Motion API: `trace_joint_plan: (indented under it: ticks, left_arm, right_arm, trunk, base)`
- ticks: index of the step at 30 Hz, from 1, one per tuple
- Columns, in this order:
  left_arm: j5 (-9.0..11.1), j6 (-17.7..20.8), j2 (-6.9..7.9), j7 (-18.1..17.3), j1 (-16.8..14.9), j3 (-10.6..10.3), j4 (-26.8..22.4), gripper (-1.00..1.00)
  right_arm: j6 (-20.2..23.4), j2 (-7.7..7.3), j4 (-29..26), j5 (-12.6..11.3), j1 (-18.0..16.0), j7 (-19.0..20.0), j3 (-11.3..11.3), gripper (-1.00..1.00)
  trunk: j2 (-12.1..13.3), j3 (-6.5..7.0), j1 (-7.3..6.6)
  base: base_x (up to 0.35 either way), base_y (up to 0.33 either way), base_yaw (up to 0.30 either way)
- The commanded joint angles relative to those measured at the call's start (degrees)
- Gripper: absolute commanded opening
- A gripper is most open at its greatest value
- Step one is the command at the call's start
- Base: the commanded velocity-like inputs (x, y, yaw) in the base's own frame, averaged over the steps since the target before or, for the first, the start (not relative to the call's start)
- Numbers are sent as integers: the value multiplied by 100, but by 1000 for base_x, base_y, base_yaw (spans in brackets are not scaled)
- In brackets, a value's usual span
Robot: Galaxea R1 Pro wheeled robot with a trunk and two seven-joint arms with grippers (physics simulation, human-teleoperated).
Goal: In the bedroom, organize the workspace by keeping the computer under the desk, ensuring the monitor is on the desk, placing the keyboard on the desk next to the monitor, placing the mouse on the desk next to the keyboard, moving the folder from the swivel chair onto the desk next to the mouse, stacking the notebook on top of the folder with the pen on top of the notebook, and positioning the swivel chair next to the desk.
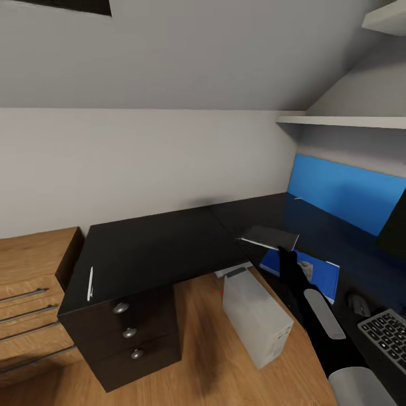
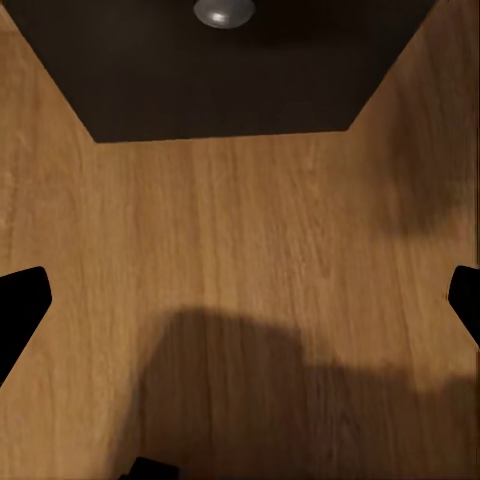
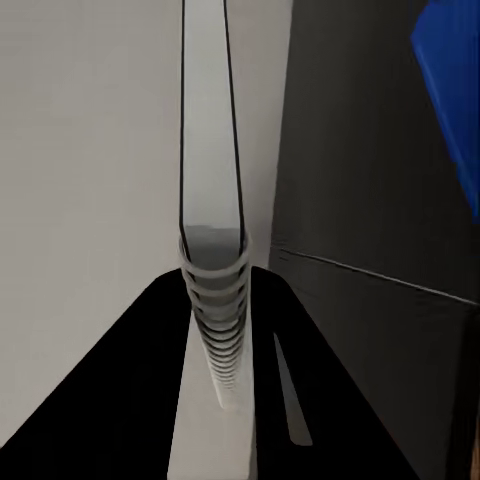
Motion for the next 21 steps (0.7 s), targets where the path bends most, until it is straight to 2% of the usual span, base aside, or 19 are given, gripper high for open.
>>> trace_joint_plan:
  ticks: [1, 2, 4, 12, 15, 21]
  left_arm:
    - [41, 26, 3, 38, 3, -12, -17, 100]
    - [41, 26, 3, 38, 3, -12, -17, 100]
    - [41, 26, 3, 38, 3, -12, -16, 100]
    - [41, 26, 3, 31, 3, -12, -16, 100]
    - [41, 26, 3, 30, 3, -10, -16, 100]
    - [41, 18, 3, 37, 3, -4, -16, 100]
  right_arm:
    - [2, -17, -8, -56, -2, -17, -44, -100]
    - [4, -95, -10, -57, -2, -20, -98, -100]
    - [5, -128, -10, -57, -1, -22, -110, -100]
    - [7, -157, -3, -68, -1, -25, -118, -100]
    - [66, -156, 6, -72, -1, -25, -109, -100]
    - [462, -131, 15, -67, -1, -70, -102, -100]
  trunk:
    - [-3, -5, 0]
    - [-3, -5, 0]
    - [-3, -8, 0]
    - [-3, -26, 0]
    - [-3, -28, 0]
    - [-3, -30, 0]
  base:
    - [0, 0, -240]
    - [0, 0, -254]
    - [0, 0, -256]
    - [0, 0, -242]
    - [0, 0, -88]
    - [0, 0, -24]
